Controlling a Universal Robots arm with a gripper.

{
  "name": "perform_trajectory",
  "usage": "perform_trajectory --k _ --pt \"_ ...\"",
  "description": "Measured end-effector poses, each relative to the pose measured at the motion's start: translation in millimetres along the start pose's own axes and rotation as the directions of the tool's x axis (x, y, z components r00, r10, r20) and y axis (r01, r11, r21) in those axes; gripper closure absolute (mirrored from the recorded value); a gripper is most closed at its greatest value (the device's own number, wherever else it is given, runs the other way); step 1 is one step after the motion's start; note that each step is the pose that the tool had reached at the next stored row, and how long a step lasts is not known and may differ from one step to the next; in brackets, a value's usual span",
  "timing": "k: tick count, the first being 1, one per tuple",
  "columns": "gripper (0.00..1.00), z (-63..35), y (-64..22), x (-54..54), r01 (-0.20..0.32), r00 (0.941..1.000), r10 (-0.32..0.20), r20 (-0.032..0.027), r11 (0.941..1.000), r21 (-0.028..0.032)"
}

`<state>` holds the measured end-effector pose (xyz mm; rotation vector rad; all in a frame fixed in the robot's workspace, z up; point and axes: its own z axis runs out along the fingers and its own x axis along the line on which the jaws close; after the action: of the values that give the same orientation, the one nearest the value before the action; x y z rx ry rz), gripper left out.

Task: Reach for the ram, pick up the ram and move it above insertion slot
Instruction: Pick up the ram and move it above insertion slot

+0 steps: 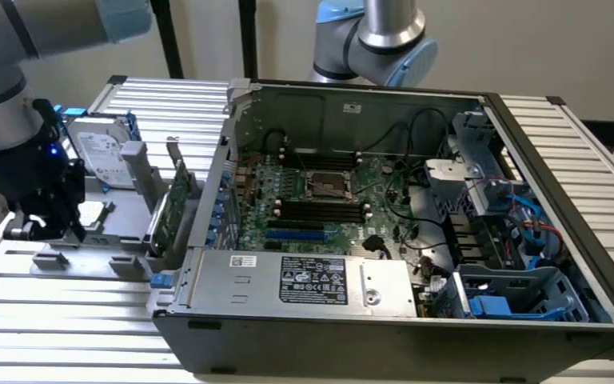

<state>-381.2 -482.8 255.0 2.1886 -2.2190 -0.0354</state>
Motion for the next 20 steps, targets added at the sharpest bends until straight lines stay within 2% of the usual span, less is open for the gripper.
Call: perform_trajectory --k 12,20 --pt "0.86 -55.0 -14.1 -0.1 0.037 0.9993 -0.037 0.0077 0.9993 -0.0001" --pt "0.86 -92.1 -34.4 -0.4 0.047 0.9988 -0.047 0.0124 0.9989 -0.0021"
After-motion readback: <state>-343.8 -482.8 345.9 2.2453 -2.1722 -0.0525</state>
